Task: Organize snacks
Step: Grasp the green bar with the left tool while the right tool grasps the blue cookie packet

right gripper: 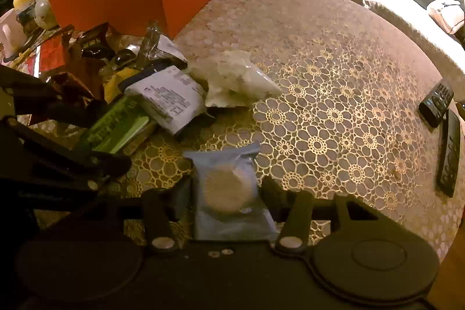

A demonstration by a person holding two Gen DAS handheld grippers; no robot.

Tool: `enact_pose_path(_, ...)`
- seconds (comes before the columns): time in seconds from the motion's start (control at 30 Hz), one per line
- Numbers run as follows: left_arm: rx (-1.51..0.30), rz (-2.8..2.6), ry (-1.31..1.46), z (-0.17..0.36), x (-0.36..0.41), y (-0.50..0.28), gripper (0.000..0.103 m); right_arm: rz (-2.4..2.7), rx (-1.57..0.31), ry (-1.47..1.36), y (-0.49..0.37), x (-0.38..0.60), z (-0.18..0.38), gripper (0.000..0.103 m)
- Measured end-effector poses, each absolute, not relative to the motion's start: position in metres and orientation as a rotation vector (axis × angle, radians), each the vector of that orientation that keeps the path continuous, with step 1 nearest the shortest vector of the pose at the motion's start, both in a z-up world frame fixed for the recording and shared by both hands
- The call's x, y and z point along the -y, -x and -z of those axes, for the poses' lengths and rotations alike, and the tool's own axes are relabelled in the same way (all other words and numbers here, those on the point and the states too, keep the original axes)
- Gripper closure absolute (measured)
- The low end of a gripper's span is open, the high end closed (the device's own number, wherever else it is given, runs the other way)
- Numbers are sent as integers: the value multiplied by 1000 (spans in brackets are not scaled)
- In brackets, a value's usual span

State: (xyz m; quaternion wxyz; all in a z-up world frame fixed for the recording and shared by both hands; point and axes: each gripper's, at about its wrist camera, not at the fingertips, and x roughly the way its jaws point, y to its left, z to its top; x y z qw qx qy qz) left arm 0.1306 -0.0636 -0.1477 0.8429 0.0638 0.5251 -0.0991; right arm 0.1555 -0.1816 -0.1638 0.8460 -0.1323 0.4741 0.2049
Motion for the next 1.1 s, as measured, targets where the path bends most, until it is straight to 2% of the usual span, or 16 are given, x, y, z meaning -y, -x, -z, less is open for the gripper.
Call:
enact_pose_path(0.03, -1107, 215, -136, 147, 64, -130, 60, -429, -998, 278, -155, 181, 164, 55)
enact_pose_path(0.5, -1103, 208, -65, 133, 54, -119, 61, -367, -971, 174, -140, 197, 143, 55)
enact_pose_path(1.1, -973, 172, -19, 67, 31, -81, 61, -349, -827, 124, -112, 195, 74, 55)
